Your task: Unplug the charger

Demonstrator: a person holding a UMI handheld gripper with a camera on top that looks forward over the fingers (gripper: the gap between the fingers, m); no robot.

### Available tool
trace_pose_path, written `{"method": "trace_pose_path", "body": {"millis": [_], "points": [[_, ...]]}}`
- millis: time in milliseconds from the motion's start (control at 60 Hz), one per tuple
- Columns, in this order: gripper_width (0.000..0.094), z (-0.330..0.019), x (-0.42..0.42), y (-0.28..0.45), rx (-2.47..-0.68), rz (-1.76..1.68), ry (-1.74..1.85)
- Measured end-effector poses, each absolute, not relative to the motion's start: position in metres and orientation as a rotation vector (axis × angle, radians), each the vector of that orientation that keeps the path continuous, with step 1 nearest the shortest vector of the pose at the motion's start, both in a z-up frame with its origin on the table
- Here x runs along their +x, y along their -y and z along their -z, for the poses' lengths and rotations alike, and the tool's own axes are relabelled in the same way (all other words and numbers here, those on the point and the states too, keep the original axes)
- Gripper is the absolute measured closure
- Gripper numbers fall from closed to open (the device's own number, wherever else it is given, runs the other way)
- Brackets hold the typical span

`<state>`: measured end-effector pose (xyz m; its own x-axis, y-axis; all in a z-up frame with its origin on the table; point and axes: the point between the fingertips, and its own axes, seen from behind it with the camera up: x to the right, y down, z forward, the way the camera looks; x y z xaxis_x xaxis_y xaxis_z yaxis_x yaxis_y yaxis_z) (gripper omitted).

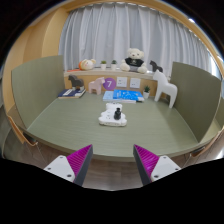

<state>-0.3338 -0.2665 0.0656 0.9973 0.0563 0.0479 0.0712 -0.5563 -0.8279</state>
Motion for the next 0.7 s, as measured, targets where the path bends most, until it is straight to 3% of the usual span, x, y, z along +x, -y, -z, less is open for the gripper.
{"method": "trace_pose_path", "body": {"millis": [117,383,500,567,650,700], "points": [[0.0121,-0.037,-0.335,0.209,-2.172,0.005,0.1],[0.0164,-0.023,-0.33,0.085,-2.145,-0.01,0.097],[0.0293,-0.02,-0.32,0.052,-2.138,0.014,0.087],[0.0431,-0.009,-0.312,0.041,-2.149,0.031,0.063],[0.0725,0.004,-0.323,0.035,-2.155,-0.052,0.061],[0.0751,0.006,-0.325,0.034,-2.138,-0.055,0.053]]}}
